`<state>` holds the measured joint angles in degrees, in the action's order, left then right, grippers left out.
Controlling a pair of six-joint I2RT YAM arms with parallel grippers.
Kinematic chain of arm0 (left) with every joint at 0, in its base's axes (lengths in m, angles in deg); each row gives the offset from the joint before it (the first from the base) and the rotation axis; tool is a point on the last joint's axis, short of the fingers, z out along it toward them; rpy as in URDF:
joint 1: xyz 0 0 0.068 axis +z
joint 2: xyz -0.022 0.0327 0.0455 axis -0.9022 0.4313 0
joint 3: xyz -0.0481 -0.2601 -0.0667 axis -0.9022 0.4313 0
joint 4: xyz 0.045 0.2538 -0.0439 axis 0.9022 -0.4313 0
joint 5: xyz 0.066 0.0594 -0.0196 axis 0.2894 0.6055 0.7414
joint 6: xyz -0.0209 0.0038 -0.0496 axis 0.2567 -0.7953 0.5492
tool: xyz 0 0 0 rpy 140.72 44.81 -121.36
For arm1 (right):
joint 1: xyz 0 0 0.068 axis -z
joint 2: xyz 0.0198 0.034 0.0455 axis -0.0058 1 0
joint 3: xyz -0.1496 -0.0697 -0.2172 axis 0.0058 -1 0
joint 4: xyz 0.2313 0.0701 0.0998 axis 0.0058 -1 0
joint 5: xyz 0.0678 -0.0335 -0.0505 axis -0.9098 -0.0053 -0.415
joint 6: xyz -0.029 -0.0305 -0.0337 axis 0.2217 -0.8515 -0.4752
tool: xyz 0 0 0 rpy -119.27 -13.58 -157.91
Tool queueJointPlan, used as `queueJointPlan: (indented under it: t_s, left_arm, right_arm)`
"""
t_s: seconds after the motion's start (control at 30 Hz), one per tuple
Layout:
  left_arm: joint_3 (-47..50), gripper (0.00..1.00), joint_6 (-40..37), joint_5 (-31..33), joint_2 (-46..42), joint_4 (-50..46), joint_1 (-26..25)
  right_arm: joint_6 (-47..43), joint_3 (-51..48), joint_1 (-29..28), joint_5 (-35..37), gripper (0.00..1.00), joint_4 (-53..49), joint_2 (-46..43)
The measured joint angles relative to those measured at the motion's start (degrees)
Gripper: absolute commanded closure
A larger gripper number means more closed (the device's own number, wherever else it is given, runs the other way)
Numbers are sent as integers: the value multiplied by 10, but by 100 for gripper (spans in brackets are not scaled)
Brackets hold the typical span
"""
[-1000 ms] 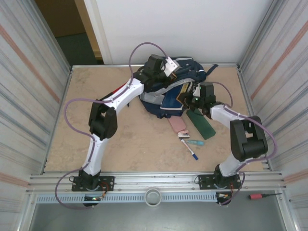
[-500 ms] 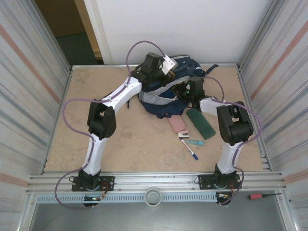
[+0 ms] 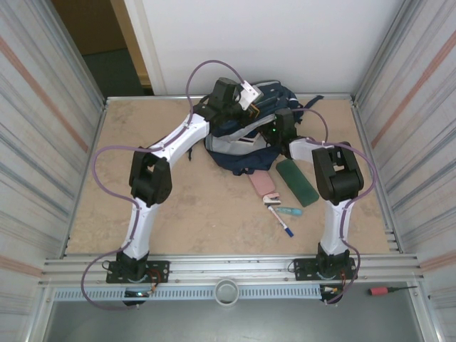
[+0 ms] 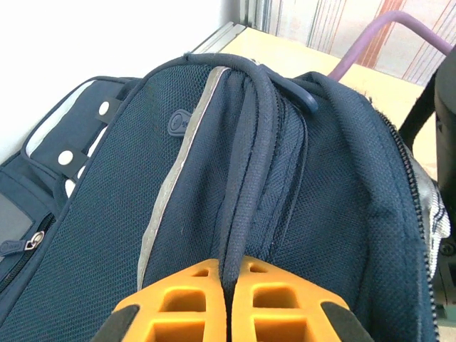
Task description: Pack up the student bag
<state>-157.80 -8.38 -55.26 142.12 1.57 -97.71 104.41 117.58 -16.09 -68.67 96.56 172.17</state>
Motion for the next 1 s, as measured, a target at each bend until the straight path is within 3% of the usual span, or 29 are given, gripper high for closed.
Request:
queueJointPlan:
  t_s: [0.07,0.23,0.5,0.73,1.0]
  left_arm:
    - [0,100,0,0,0,0,0]
    - [0,100,2,-4,0,0,0]
    - [0,100,9,-4,0,-1,0]
    - [0,100,17,-9,0,-1,0]
    - [0,100,22,-11,0,0,0]
  right_arm:
    - [-21,-1,4,-10,45,-16,-5]
    - [-69,-57,6,-28,45,-54,-70]
    - [-128,-129,-27,-54,67,-86,-147]
    - [-170,-115,-67,-67,79,-116,-130]
    - [-179,-23,-40,-82,83,-112,-33]
